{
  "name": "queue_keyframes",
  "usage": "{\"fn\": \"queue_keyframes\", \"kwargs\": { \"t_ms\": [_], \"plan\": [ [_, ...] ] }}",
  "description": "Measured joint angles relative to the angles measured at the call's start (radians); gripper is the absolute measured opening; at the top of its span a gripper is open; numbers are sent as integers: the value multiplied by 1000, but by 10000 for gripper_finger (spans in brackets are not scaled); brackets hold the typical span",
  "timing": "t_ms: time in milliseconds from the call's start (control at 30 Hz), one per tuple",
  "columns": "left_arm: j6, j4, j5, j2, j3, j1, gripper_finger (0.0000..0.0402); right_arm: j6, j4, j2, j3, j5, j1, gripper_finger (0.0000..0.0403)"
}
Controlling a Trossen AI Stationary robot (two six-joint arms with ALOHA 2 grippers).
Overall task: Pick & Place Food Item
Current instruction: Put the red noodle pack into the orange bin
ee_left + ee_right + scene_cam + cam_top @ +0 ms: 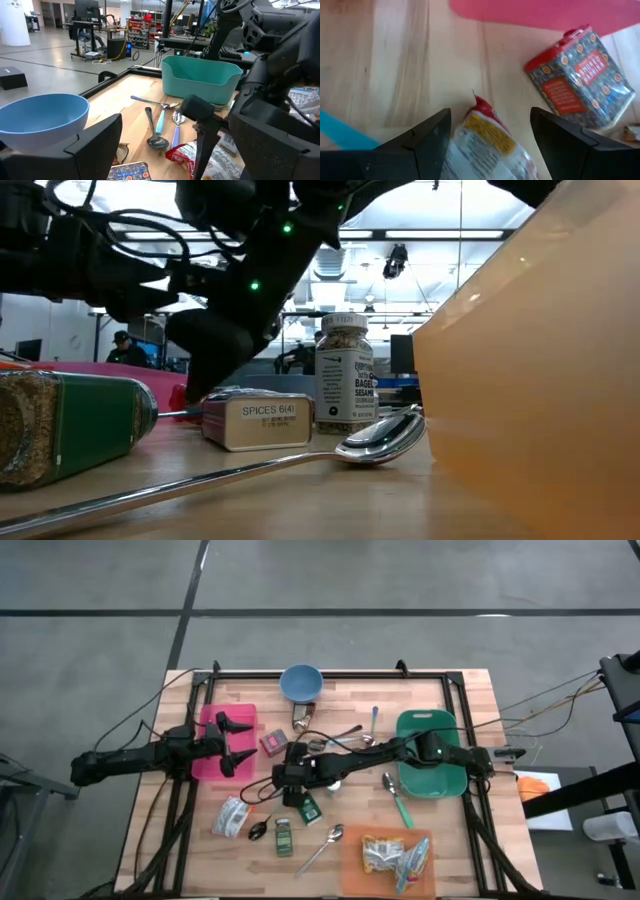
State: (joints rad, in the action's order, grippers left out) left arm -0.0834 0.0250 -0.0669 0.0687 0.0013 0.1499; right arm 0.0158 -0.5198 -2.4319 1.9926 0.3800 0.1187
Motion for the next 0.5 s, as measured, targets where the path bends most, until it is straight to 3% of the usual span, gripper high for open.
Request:
{"fn": "queue_keyframes", "kwargs": {
  "t_ms": [500],
  "plan": [
    [0,0,0,1,0,0,372,-46,-9,-25,-1,-72,-8,270]
  ]
}}
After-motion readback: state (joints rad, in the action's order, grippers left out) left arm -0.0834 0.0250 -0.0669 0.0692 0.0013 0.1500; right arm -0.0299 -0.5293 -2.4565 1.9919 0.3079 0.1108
